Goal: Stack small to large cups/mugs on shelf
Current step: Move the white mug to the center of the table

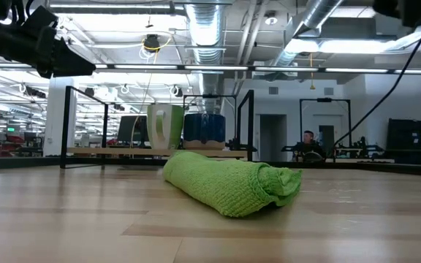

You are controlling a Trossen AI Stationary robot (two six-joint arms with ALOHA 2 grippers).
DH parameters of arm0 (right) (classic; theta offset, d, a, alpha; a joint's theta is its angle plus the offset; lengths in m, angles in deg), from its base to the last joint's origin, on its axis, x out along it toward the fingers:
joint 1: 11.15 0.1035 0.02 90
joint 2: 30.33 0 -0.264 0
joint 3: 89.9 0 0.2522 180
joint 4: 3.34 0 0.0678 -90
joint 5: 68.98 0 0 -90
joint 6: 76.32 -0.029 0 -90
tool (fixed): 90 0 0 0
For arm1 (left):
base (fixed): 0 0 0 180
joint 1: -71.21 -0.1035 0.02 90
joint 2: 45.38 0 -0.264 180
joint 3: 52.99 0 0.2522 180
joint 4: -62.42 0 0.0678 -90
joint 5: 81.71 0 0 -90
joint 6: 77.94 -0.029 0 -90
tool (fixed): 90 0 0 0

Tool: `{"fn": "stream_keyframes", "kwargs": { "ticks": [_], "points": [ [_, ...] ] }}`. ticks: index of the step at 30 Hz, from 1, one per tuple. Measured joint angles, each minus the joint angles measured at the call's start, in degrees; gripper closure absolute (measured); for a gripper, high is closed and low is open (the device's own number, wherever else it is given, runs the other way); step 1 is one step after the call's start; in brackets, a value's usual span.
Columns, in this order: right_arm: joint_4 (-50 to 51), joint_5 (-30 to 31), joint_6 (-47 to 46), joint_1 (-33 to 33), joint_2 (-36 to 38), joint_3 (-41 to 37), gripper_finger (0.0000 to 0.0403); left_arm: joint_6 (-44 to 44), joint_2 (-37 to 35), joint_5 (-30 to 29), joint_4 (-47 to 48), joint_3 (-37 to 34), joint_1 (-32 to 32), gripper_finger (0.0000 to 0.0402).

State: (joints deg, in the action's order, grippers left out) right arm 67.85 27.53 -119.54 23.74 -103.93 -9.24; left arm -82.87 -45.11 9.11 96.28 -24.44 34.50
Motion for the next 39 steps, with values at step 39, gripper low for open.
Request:
{"fn": "stream_keyframes", "kwargs": {
  "ticks": [39],
  "points": [
    [3.8, -1.8, -10.4, 5.1, -17.6, -1.3, 0.0124, 0.0, 0.0, -0.1, 0.2, 0.0, 0.0, 0.0173]
  ]
}}
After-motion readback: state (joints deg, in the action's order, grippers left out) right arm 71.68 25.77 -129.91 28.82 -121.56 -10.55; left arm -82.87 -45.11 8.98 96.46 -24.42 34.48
